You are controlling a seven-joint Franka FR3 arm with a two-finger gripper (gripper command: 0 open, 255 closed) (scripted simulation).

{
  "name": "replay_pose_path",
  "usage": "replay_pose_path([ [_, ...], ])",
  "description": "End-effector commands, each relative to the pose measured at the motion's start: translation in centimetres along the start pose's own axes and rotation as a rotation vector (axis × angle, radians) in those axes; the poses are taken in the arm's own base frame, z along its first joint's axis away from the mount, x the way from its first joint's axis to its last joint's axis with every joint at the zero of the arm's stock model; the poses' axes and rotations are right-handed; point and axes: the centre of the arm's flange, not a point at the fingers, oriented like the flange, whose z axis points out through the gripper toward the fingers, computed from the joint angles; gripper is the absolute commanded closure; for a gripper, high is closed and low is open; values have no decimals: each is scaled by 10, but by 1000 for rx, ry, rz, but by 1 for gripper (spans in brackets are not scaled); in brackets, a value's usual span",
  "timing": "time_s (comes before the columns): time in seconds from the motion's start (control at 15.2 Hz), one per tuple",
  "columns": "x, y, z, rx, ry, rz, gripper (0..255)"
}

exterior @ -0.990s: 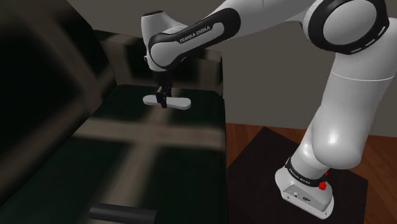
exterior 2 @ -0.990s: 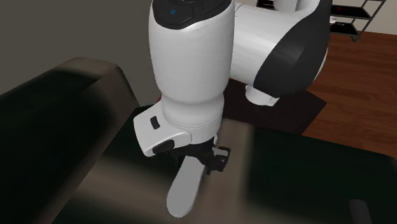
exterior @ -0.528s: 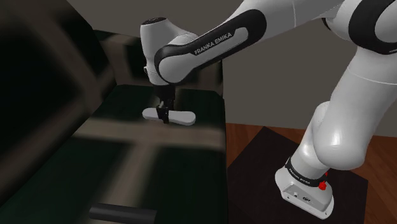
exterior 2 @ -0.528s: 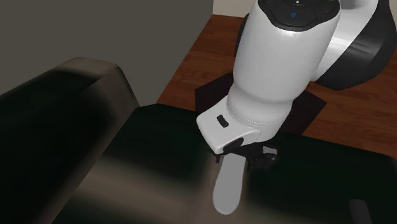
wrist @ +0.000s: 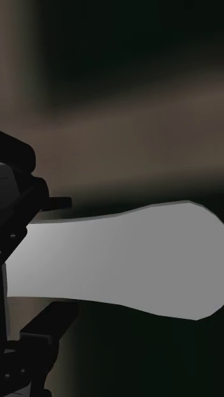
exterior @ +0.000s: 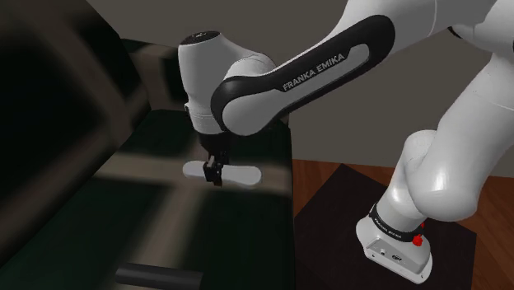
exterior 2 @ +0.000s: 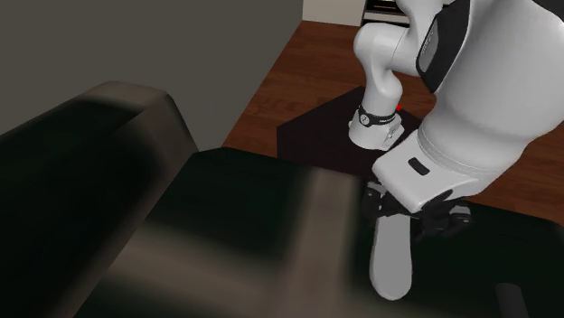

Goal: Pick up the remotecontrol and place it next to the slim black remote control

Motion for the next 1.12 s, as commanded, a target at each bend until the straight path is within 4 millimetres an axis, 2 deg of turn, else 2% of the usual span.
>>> replay_pose_path([
  [0.0,-10,-26,1,-1,0,1,255],
  [0.86,-71,-186,-2,-1,0,1,255],
  [0.92,-75,-196,-3,-1,0,1,255],
  [1.06,-75,-196,8,-1,0,1,255],
])
